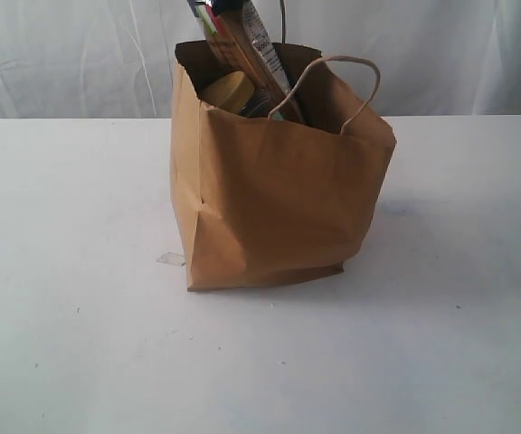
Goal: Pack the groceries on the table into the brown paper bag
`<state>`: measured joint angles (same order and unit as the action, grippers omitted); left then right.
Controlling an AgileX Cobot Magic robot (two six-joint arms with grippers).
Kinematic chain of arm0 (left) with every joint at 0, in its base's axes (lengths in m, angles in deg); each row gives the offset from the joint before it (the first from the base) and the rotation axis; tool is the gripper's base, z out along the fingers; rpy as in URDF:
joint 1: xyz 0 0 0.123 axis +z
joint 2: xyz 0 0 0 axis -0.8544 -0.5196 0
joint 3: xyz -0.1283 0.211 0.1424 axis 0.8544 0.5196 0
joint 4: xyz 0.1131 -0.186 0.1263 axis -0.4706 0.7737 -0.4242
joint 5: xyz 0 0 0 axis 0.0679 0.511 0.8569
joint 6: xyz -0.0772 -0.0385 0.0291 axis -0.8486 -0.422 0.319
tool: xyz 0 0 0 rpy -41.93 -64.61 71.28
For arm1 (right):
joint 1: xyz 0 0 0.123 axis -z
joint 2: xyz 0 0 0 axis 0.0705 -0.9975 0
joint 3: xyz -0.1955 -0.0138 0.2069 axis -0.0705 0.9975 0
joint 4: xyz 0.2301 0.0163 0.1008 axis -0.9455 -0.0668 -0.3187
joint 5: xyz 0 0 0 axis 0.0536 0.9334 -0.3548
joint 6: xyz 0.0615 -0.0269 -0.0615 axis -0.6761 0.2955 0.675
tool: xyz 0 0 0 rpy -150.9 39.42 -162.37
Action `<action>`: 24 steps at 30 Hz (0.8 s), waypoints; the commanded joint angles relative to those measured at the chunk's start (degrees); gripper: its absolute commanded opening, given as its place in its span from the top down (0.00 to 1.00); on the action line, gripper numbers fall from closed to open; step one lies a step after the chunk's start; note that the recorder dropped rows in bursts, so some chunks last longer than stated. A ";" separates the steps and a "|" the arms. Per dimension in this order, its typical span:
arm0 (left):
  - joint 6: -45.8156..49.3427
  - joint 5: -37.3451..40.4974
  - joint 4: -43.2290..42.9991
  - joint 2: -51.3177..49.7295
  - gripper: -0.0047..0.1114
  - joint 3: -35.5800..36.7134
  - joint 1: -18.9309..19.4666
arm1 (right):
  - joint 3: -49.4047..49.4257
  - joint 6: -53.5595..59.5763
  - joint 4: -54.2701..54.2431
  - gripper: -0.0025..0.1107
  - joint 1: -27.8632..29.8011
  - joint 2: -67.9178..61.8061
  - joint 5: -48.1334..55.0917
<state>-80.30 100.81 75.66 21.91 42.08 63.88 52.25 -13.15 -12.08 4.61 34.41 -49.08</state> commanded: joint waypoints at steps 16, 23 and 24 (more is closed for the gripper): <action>-0.48 -0.41 0.07 0.27 0.96 0.20 0.27 | 0.09 -0.10 0.28 0.98 5.78 4.35 -0.41; -0.48 -0.41 0.07 0.27 0.96 0.20 0.27 | 0.09 -0.10 0.28 0.98 5.78 4.35 -0.41; -0.48 -0.41 0.07 0.27 0.96 0.20 0.27 | 0.09 -0.10 0.28 0.98 5.78 4.35 -0.41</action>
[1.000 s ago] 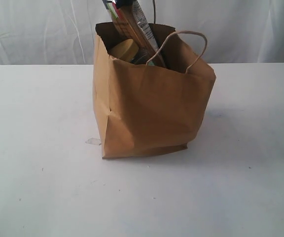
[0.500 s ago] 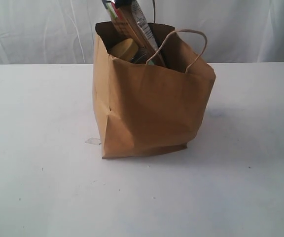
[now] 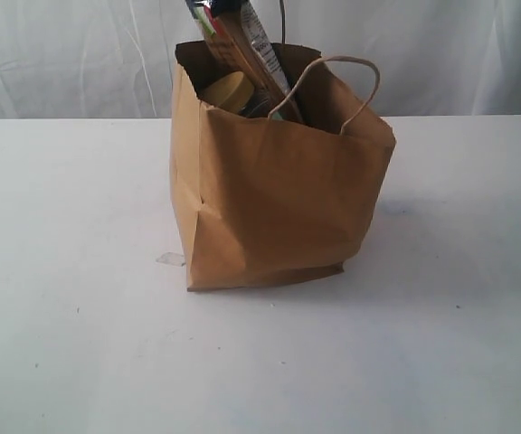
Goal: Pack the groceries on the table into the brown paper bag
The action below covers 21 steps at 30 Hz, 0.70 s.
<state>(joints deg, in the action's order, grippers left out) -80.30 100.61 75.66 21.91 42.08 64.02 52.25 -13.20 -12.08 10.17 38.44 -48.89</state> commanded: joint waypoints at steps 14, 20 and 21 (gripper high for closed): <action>-0.48 -0.21 0.07 0.27 0.96 0.20 0.13 | 0.09 -0.85 0.19 0.98 0.22 0.32 -0.60; -0.48 -0.21 0.07 0.27 0.96 0.20 0.13 | 0.09 -0.85 0.19 0.98 0.22 0.32 -0.60; -0.48 -0.21 0.07 0.27 0.96 0.20 0.13 | 0.09 -0.85 0.19 0.98 0.22 0.32 -0.60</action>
